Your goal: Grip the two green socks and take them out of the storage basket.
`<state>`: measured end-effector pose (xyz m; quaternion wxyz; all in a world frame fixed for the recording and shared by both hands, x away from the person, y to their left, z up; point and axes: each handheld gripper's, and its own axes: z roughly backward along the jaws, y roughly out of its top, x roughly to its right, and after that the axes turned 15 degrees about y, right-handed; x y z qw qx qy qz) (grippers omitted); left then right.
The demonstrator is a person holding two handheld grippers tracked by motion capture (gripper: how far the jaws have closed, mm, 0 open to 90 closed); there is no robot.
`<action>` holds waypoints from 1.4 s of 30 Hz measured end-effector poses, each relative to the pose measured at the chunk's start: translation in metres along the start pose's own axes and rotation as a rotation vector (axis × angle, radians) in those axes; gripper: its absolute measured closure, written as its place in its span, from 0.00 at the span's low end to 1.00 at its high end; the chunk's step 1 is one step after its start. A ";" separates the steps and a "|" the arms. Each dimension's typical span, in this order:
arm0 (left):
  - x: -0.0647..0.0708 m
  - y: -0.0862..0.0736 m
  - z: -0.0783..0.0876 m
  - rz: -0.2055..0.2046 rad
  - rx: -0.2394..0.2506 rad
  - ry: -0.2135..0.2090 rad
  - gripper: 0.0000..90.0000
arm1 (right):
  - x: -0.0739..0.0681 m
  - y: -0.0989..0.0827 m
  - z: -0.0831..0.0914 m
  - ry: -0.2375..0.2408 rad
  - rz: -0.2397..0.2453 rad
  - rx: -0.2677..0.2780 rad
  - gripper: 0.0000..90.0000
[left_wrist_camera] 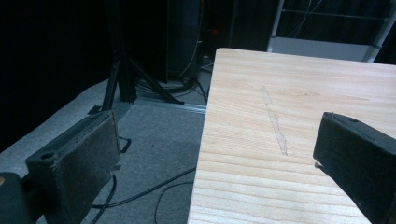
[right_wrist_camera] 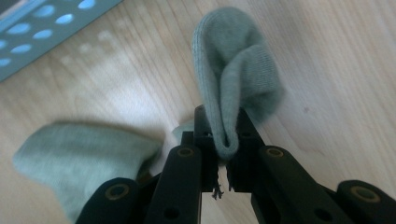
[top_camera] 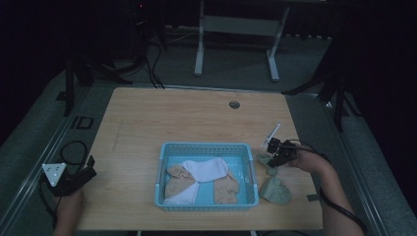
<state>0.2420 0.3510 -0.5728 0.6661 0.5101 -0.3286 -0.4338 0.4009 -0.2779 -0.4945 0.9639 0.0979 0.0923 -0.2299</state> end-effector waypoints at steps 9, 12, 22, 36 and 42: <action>0.000 0.000 0.000 0.001 -0.001 -0.001 0.01 | -0.005 0.007 -0.006 0.013 0.015 0.008 0.72; 0.000 0.000 0.000 0.000 0.000 -0.001 0.01 | -0.009 0.005 0.006 0.013 0.015 0.021 0.64; 0.000 0.000 0.000 0.000 -0.001 0.001 0.01 | -0.004 -0.017 0.028 -0.036 -0.065 0.143 0.48; 0.000 0.000 0.000 0.000 -0.003 0.001 0.01 | 0.015 -0.059 0.019 -0.087 -0.226 0.302 0.26; 0.000 0.000 0.000 0.000 -0.002 0.002 0.01 | 0.020 -0.080 0.011 -0.079 -0.271 0.383 0.14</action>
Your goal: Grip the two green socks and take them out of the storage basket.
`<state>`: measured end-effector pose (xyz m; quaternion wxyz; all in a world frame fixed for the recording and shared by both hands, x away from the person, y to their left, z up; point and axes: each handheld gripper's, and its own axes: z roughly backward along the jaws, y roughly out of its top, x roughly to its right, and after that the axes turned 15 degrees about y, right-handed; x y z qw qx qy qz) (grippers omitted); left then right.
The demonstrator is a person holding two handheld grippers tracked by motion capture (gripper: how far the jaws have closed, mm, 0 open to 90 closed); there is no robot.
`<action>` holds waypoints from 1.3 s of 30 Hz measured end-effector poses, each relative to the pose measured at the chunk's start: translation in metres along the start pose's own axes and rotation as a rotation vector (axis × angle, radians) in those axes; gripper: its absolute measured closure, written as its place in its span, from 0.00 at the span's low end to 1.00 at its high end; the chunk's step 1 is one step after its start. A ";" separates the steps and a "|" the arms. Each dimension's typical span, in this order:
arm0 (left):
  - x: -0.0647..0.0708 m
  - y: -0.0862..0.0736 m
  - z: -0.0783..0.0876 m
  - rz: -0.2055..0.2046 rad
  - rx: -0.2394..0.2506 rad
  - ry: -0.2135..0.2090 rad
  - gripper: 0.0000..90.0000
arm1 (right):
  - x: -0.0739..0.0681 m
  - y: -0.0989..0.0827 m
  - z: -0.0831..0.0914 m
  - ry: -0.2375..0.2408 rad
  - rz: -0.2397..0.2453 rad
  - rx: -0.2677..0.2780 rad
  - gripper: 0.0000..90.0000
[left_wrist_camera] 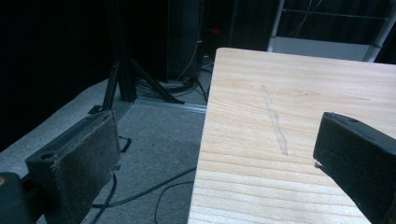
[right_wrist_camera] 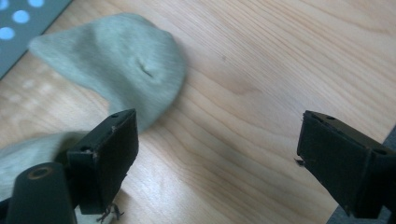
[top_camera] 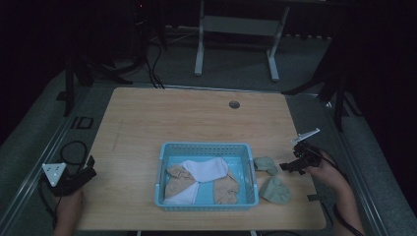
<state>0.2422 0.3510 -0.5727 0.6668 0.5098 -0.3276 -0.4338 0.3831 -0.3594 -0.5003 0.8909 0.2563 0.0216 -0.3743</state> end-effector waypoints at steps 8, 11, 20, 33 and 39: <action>0.000 0.000 0.000 0.001 0.000 -0.001 0.01 | 0.014 -0.029 0.000 -0.093 -0.105 0.129 0.15; 0.000 0.000 0.000 0.000 0.001 -0.002 0.01 | 0.019 -0.039 -0.001 -0.134 -0.157 0.185 0.14; 0.000 0.000 0.000 0.000 0.002 -0.001 0.01 | 0.022 -0.067 -0.005 -0.189 -0.234 0.318 0.14; 0.000 0.000 0.000 0.000 0.002 -0.003 0.01 | 0.009 -0.096 -0.020 -0.280 -0.250 0.451 0.13; 0.000 0.000 0.000 -0.001 0.002 -0.004 0.01 | -0.001 -0.103 -0.015 -0.331 -0.247 0.535 0.13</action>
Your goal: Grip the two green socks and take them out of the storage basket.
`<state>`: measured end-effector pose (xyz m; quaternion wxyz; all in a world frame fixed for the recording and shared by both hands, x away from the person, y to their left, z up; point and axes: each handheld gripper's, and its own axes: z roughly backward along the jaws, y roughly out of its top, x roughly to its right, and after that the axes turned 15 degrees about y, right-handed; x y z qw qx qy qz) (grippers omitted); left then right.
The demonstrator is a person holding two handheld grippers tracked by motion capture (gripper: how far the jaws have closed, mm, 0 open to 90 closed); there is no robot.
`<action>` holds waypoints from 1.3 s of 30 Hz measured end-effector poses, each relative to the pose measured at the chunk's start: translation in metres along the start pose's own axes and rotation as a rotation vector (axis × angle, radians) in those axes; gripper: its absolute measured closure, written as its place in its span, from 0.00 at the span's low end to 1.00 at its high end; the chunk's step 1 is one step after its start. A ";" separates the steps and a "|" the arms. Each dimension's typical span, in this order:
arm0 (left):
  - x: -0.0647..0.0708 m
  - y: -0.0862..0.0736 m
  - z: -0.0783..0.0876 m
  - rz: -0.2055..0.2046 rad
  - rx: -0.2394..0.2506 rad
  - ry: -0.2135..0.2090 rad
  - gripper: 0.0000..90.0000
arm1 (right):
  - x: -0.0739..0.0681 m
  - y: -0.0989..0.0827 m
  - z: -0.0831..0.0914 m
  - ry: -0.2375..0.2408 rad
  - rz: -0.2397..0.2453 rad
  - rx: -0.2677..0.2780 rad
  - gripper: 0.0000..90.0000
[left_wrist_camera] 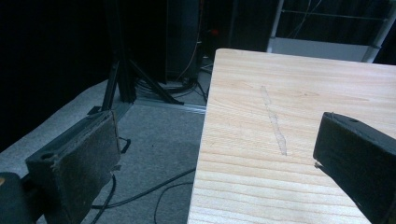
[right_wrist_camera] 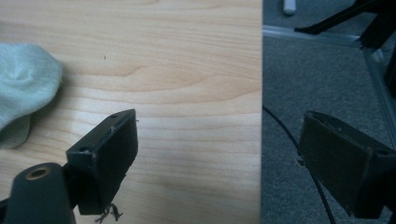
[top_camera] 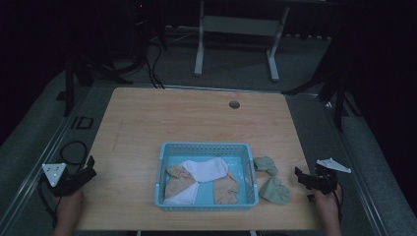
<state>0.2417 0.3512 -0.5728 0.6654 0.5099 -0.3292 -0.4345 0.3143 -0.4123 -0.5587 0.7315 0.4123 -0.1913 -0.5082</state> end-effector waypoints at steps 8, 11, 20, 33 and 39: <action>0.000 0.000 0.000 0.000 -0.001 -0.002 0.01 | -0.004 -0.015 0.016 -0.070 -0.019 0.153 0.14; 0.000 0.000 0.000 -0.001 -0.001 -0.003 0.01 | -0.008 -0.020 0.022 -0.089 -0.014 0.199 0.14; 0.000 0.000 0.000 -0.001 0.000 -0.004 0.01 | -0.013 -0.028 0.030 -0.127 -0.018 0.267 0.14; 0.000 0.000 0.000 -0.001 0.003 -0.006 0.01 | -0.014 -0.032 0.033 -0.159 -0.024 0.317 0.15; 0.000 0.000 0.000 0.003 0.001 -0.005 0.01 | -0.011 -0.032 0.033 -0.138 -0.036 0.319 0.16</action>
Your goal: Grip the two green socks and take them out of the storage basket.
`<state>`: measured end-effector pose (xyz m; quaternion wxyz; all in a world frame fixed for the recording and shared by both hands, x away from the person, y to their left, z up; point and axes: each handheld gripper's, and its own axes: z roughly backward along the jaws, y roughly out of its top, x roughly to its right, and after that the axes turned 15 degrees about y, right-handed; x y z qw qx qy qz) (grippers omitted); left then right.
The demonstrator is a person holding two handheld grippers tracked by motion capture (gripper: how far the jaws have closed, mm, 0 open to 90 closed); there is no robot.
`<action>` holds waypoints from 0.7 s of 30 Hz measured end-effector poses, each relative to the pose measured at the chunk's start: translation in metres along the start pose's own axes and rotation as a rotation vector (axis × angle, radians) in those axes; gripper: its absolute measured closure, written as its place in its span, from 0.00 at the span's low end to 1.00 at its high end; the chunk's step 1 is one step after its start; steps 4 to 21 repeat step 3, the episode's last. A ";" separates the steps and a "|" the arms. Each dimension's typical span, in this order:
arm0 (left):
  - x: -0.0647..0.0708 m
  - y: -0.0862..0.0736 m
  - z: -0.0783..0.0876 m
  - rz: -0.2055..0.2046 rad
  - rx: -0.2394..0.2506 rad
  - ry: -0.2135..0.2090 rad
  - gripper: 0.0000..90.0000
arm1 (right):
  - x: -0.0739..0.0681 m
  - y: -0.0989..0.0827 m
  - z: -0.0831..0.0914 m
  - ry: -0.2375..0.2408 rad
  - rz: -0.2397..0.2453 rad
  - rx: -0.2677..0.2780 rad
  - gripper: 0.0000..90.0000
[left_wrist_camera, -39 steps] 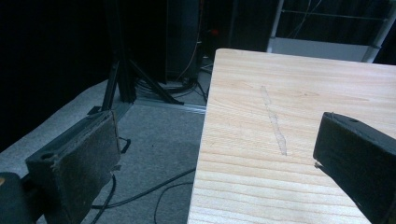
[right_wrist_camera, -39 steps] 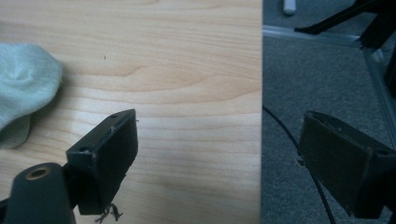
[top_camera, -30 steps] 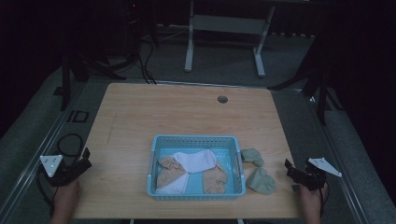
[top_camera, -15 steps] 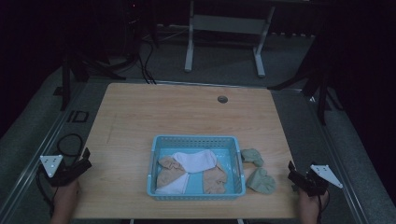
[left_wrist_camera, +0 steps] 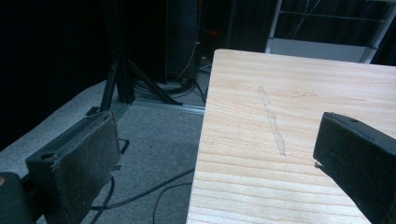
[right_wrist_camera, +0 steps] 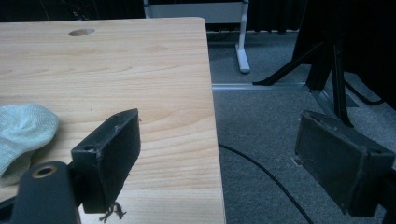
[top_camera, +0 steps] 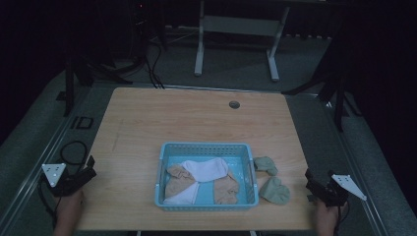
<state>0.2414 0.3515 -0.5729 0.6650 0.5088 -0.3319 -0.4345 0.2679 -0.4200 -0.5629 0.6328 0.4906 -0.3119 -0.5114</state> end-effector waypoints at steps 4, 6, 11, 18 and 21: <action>0.000 0.000 0.000 0.001 -0.001 0.000 0.01 | 0.000 0.000 -0.001 0.001 0.002 -0.008 0.16; 0.000 0.000 0.000 0.001 -0.001 0.000 0.01 | 0.000 0.000 -0.001 0.001 0.002 -0.008 0.16; 0.000 0.000 0.000 0.001 -0.001 0.000 0.01 | 0.000 0.000 -0.001 0.001 0.002 -0.008 0.16; 0.000 0.000 0.000 0.001 -0.001 0.000 0.01 | 0.000 0.000 -0.001 0.001 0.002 -0.008 0.16; 0.000 0.000 0.000 0.001 -0.001 0.000 0.01 | 0.000 0.000 -0.001 0.001 0.002 -0.008 0.16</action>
